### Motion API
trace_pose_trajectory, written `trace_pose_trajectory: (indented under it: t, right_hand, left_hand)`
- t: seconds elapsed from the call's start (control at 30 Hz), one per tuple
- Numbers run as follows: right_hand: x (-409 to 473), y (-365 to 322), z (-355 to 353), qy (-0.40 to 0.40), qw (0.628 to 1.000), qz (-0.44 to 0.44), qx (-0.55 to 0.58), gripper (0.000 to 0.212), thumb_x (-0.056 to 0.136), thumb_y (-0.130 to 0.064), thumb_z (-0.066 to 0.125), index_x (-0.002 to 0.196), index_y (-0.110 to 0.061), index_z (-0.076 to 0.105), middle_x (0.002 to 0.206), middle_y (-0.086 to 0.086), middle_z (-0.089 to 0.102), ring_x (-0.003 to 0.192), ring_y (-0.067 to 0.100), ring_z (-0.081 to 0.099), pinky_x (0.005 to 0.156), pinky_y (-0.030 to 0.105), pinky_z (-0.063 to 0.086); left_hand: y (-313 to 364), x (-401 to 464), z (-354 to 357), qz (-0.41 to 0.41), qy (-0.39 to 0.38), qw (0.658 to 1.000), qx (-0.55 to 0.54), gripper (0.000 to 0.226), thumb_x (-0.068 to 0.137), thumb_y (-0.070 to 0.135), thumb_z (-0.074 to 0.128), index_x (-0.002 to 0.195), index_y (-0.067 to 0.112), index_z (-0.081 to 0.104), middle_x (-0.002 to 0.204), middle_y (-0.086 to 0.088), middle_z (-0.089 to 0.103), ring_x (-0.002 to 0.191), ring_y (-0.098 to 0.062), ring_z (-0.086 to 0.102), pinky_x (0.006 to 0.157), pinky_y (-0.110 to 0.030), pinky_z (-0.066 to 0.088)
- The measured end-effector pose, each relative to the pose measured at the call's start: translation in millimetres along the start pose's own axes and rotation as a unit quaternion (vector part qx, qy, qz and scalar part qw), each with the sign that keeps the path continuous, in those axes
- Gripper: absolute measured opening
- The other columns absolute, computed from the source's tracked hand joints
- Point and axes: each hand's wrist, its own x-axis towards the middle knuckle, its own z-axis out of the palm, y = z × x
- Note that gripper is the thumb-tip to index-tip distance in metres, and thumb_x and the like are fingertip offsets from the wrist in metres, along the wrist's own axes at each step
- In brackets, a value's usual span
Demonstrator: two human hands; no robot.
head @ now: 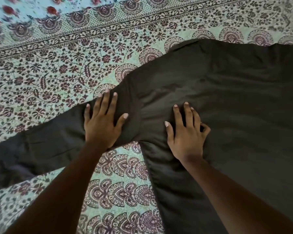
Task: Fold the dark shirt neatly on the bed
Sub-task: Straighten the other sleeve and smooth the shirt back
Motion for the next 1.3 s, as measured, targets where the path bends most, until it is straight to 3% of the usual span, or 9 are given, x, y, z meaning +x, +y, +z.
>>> trace_pose_trajectory:
  t: [0.17, 0.33, 0.47, 0.6, 0.77, 0.87, 0.97, 1.2, 1.3]
  right_hand:
    - [0, -25, -6, 0.0, 0.998, 0.012, 0.059, 0.071, 0.103, -0.065, 0.03, 0.158, -0.021, 0.037, 0.17, 0.006, 0.026, 0.156, 0.028, 0.025, 0.109, 0.064, 0.031]
    - [9, -118, -4, -0.015, 0.988, -0.14, 0.058, 0.084, 0.1, -0.073, 0.022, 0.163, -0.018, 0.024, 0.175, 0.002, 0.009, 0.161, 0.027, 0.003, 0.119, 0.064, 0.017]
    - [-12, -196, 21, -0.076, 0.985, -0.153, 0.032, 0.099, 0.092, -0.085, 0.018, 0.166, -0.021, 0.006, 0.174, 0.012, -0.008, 0.159, 0.037, -0.011, 0.123, 0.068, 0.005]
    - [-47, -267, 31, -0.084, 0.977, -0.195, 0.034, 0.105, 0.087, -0.09, 0.011, 0.166, -0.021, 0.004, 0.172, 0.019, -0.011, 0.158, 0.044, -0.014, 0.121, 0.072, 0.002]
    - [-78, -321, 38, -0.075, 0.928, -0.365, 0.01, 0.097, 0.092, -0.087, 0.015, 0.166, -0.025, 0.012, 0.174, 0.012, 0.0, 0.161, 0.035, -0.004, 0.12, 0.071, 0.01]
    - [-87, -328, 39, -0.066, 0.95, -0.302, 0.032, 0.097, 0.091, -0.088, 0.013, 0.166, -0.027, 0.008, 0.175, 0.008, -0.002, 0.161, 0.032, -0.003, 0.122, 0.069, 0.008]
    - [-98, -338, 38, -0.082, 0.97, -0.227, 0.018, 0.106, 0.085, -0.094, 0.008, 0.166, -0.025, 0.002, 0.174, 0.012, -0.009, 0.159, 0.04, -0.012, 0.121, 0.072, 0.003]
    - [-131, -428, 50, -0.119, 0.931, -0.344, -0.005, 0.109, 0.081, -0.098, 0.01, 0.165, -0.03, -0.005, 0.172, 0.015, -0.015, 0.156, 0.043, -0.02, 0.113, 0.082, -0.004]
    - [-131, -437, 48, -0.126, 0.934, -0.333, -0.005, 0.105, 0.083, -0.096, 0.01, 0.165, -0.032, -0.007, 0.172, 0.014, -0.014, 0.156, 0.042, -0.021, 0.113, 0.082, 0.0]
  left_hand:
    - [-39, -15, -9, -0.072, -0.007, 0.997, -0.005, 0.079, 0.101, 0.073, 0.012, 0.166, 0.029, 0.016, 0.175, -0.004, 0.012, 0.16, -0.032, 0.014, 0.126, -0.061, 0.013]
    - [-87, -36, -17, -0.107, 0.002, 0.994, -0.001, 0.072, 0.105, 0.068, 0.019, 0.164, 0.028, 0.022, 0.173, -0.008, 0.02, 0.158, -0.035, 0.018, 0.123, -0.064, 0.015]
    - [-155, -71, -18, -0.179, 0.008, 0.983, -0.026, 0.07, 0.103, 0.069, 0.016, 0.164, 0.035, 0.018, 0.174, -0.003, 0.015, 0.16, -0.029, 0.014, 0.125, -0.062, 0.013]
    - [-224, -115, -22, -0.195, -0.005, 0.981, -0.002, 0.07, 0.102, 0.07, 0.014, 0.164, 0.036, 0.013, 0.175, 0.001, 0.012, 0.16, -0.027, 0.013, 0.124, -0.062, 0.015]
    - [-291, -163, -29, -0.265, -0.003, 0.964, -0.011, 0.074, 0.102, 0.073, 0.017, 0.165, 0.032, 0.016, 0.175, -0.002, 0.009, 0.161, -0.028, 0.007, 0.126, -0.059, 0.008]
    - [-314, -190, -29, -0.275, 0.033, 0.961, -0.009, 0.07, 0.104, 0.068, 0.018, 0.164, 0.032, 0.02, 0.175, -0.003, 0.011, 0.161, -0.03, 0.011, 0.127, -0.057, 0.007]
    - [-326, -211, -27, -0.29, 0.075, 0.953, -0.054, 0.064, 0.107, 0.062, 0.022, 0.164, 0.032, 0.019, 0.175, -0.001, 0.009, 0.161, -0.029, 0.012, 0.127, -0.055, 0.009]
    - [-363, -251, -21, -0.312, 0.134, 0.938, -0.073, 0.064, 0.108, 0.058, 0.017, 0.165, 0.03, 0.019, 0.173, -0.006, 0.02, 0.16, -0.029, 0.019, 0.128, -0.051, 0.019]
    - [-366, -257, -19, -0.304, 0.15, 0.937, -0.084, 0.06, 0.11, 0.054, 0.018, 0.164, 0.029, 0.022, 0.172, -0.005, 0.024, 0.158, -0.029, 0.023, 0.128, -0.05, 0.021]
